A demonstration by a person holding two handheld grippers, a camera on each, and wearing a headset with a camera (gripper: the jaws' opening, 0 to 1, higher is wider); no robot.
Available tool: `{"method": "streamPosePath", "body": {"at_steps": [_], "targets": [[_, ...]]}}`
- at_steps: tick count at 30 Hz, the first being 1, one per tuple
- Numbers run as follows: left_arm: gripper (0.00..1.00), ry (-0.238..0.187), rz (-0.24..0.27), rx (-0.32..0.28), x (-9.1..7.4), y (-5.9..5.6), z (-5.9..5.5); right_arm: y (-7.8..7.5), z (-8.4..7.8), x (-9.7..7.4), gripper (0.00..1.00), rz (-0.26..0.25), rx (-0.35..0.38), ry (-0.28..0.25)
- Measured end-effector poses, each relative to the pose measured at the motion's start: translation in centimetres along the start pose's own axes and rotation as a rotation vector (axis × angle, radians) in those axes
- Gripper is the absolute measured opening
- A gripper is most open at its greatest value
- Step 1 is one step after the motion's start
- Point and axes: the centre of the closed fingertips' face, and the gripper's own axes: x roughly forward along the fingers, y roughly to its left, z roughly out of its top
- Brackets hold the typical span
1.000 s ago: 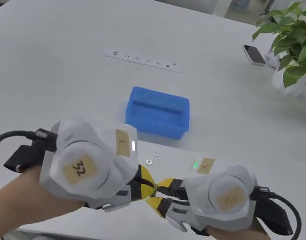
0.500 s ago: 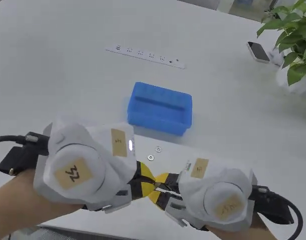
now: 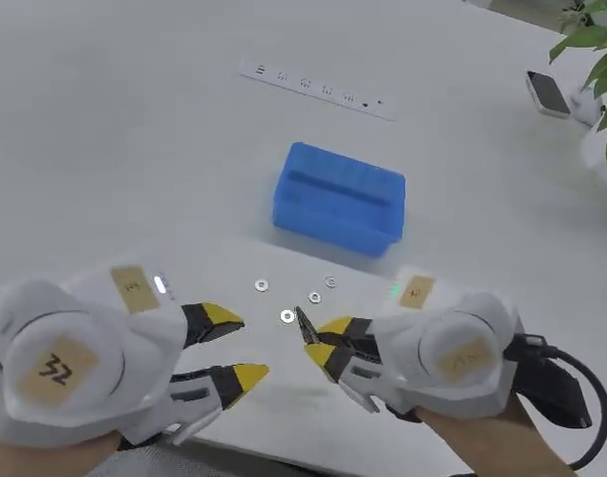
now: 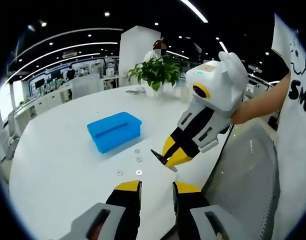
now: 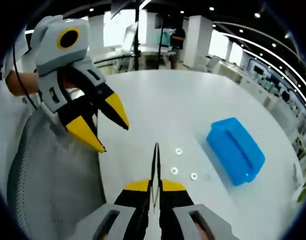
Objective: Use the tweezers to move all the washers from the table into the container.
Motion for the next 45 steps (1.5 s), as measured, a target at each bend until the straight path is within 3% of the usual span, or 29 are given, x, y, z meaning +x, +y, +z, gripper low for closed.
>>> {"method": "streamPosePath", "body": {"at_steps": [4, 8, 11, 15, 16, 19, 24, 27, 31, 34, 38, 42, 45], "targets": [[0.20, 0.023, -0.009, 0.023, 0.6, 0.0, -0.2, 0.1, -0.9, 0.6, 0.02, 0.001, 0.027, 0.017], [0.22, -0.004, -0.014, 0.068, 1.4, 0.0, 1.0, 0.4, -0.8, 0.5, 0.02, 0.009, 0.034, 0.019], [0.27, 0.003, -0.057, 0.110, 2.5, -0.2, 1.7, 0.9, -0.5, 0.4, 0.02, 0.015, 0.021, 0.013], [0.19, 0.028, -0.153, 0.081, 3.8, -0.8, 2.0, 1.8, -0.2, 0.2, 0.02, 0.025, -0.018, 0.009], [0.16, 0.053, -0.200, 0.054, 3.9, -1.4, 1.8, 2.0, -0.2, 0.1, 0.02, 0.023, -0.028, 0.010], [0.05, 0.046, -0.212, 0.060, 4.3, -1.5, 2.0, 2.4, -0.4, 0.1, 0.02, 0.021, -0.052, 0.015], [0.01, 0.054, -0.260, 0.009, 4.4, -2.0, 2.0, 2.4, -0.7, 0.0, 0.02, 0.004, -0.063, 0.019], [0.00, 0.072, -0.309, -0.082, 3.8, -2.4, 2.0, 2.6, -0.6, 0.0, 0.02, 0.009, -0.028, 0.000], [0.00, 0.057, -0.305, -0.067, 3.5, -2.3, 2.6, 2.7, -1.1, 0.5, 0.02, -0.004, -0.003, 0.002], [0.00, 0.052, -0.309, -0.059, 3.1, -2.3, 3.1, 2.8, -2.3, 1.1, 0.01, -0.010, 0.009, 0.024], [0.00, 0.029, -0.328, -0.081, 2.6, -2.3, 3.6, 2.6, -2.9, 2.1, 0.03, -0.012, 0.022, 0.032], [0.00, 0.041, -0.315, -0.073, 2.6, -2.1, 3.0, 2.7, -2.8, 2.9, 0.01, 0.002, 0.030, 0.033], [0.00, 0.048, -0.298, -0.067, 2.5, -1.6, 2.4, 3.1, -3.0, 3.0, 0.00, 0.017, -0.010, 0.055]]}}
